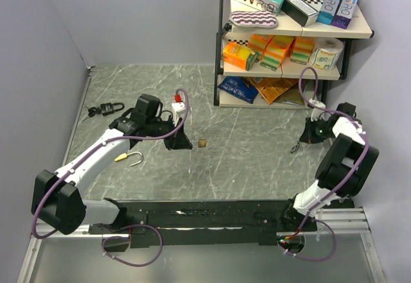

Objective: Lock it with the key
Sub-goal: Place the key at the center of the board.

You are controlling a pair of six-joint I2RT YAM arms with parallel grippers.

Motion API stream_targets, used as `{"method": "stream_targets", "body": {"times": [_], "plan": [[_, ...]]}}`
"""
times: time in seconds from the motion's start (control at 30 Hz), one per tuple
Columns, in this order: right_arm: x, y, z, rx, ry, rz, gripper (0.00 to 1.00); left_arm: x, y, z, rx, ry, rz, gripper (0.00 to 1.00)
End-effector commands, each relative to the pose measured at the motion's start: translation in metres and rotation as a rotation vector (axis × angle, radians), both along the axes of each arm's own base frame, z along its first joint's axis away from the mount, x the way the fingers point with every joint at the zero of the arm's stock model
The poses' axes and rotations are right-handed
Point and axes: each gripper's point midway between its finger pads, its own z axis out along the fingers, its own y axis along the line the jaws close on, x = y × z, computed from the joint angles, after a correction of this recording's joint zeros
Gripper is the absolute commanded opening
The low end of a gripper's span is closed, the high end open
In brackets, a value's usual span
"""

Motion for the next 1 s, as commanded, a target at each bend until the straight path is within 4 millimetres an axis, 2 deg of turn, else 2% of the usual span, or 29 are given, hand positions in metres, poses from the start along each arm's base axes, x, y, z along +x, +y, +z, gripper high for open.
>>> {"method": "stream_targets", "body": {"times": [0.0, 0.2, 0.3, 0.4, 0.47, 0.5, 0.6, 0.7, 0.73, 0.77, 0.83, 0.87, 0.9, 0.93, 0.97], "plan": [[0.035, -0.037, -0.006, -0.115, -0.050, -0.012, 0.00, 0.014, -0.009, 0.031, -0.063, -0.106, 0.001, 0.01], [0.051, -0.043, -0.017, -0.097, -0.046, -0.032, 0.00, 0.009, -0.005, 0.023, -0.054, -0.093, 0.015, 0.01], [0.054, -0.037, -0.021, -0.086, -0.042, -0.021, 0.01, 0.007, -0.004, 0.017, -0.043, -0.081, 0.014, 0.01], [0.059, -0.029, -0.022, -0.094, -0.054, -0.008, 0.07, 0.007, -0.004, 0.014, -0.039, -0.069, 0.008, 0.01], [0.061, -0.027, -0.019, -0.096, -0.072, -0.009, 0.22, 0.007, -0.005, 0.011, -0.033, -0.053, 0.004, 0.01], [0.061, -0.026, -0.018, -0.097, -0.074, -0.009, 0.35, 0.006, -0.004, 0.010, -0.029, -0.049, 0.000, 0.01], [0.061, -0.026, -0.007, -0.108, -0.089, -0.001, 0.56, 0.000, -0.003, 0.006, -0.024, -0.028, -0.015, 0.01], [0.058, -0.024, 0.014, -0.136, -0.130, 0.024, 0.69, -0.004, -0.003, 0.004, -0.024, -0.002, -0.023, 0.01], [0.056, -0.021, 0.021, -0.142, -0.146, 0.040, 0.70, -0.007, -0.003, 0.004, -0.025, 0.018, -0.028, 0.01], [0.052, -0.014, 0.035, -0.143, -0.177, 0.074, 0.71, -0.007, -0.004, 0.003, -0.027, 0.036, -0.029, 0.01], [0.046, 0.001, 0.048, -0.126, -0.216, 0.115, 0.74, -0.008, -0.007, 0.007, -0.046, 0.083, -0.023, 0.01], [0.041, 0.021, 0.061, -0.098, -0.263, 0.159, 0.75, -0.008, -0.010, 0.004, -0.048, 0.103, -0.028, 0.01], [0.036, 0.034, 0.065, -0.082, -0.277, 0.186, 0.81, -0.010, -0.012, 0.006, -0.058, 0.183, -0.005, 0.01], [0.033, 0.048, 0.070, -0.073, -0.294, 0.217, 0.81, -0.011, -0.014, 0.006, -0.061, 0.213, -0.001, 0.01], [0.025, 0.077, 0.079, -0.068, -0.331, 0.288, 0.81, -0.012, -0.017, 0.000, -0.053, 0.269, -0.005, 0.01]]}}
